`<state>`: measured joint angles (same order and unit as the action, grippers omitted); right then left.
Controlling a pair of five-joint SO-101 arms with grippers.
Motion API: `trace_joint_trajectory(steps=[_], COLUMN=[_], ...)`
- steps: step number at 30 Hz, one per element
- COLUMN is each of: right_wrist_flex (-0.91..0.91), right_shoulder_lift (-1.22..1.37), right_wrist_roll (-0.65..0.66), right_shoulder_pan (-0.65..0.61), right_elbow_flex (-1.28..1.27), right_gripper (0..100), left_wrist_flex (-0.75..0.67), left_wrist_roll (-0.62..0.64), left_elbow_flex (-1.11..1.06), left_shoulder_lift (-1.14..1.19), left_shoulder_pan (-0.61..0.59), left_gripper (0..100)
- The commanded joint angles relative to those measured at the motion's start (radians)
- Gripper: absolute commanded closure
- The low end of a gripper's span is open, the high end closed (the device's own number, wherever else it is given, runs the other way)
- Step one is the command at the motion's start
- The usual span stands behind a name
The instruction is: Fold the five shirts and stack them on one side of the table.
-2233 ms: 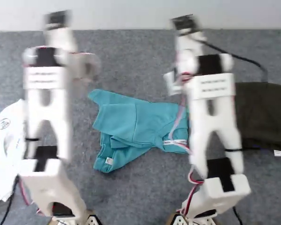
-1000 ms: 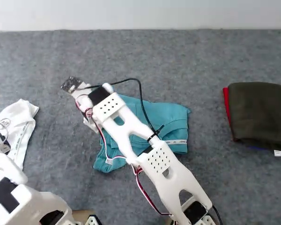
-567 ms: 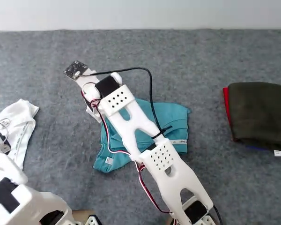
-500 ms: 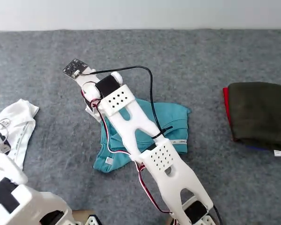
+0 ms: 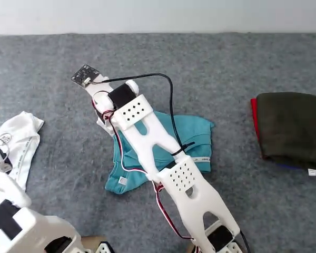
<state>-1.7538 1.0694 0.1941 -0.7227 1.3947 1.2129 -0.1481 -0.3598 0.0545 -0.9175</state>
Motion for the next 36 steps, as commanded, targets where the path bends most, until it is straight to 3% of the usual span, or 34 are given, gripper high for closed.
trace_joint_trajectory(steps=[1,8,19,26,36], right_wrist_flex=[-0.042,-0.044,-0.041,-0.036,0.156], right_shoulder_lift=[-0.130,-0.374,-0.835,-0.957,-0.869], right_wrist_roll=[-0.034,-0.080,-0.092,-0.031,-0.029], right_shoulder_pan=[0.033,0.111,0.320,0.495,0.628], right_elbow_flex=[0.035,-0.006,-0.184,-0.267,-0.563], right_gripper=[99.1,99.1,99.1,99.1,99.1], left_wrist_flex=[0.009,0.025,0.097,0.107,-0.138], left_wrist_roll=[-0.008,-0.008,0.048,0.252,0.511], left_elbow_flex=[0.007,0.008,0.110,0.252,0.424], left_shoulder_lift=[-0.052,-0.052,-0.052,-0.040,0.015], left_shoulder_pan=[-0.003,0.026,0.272,0.523,0.815], left_gripper=[94,94,98,95,88])
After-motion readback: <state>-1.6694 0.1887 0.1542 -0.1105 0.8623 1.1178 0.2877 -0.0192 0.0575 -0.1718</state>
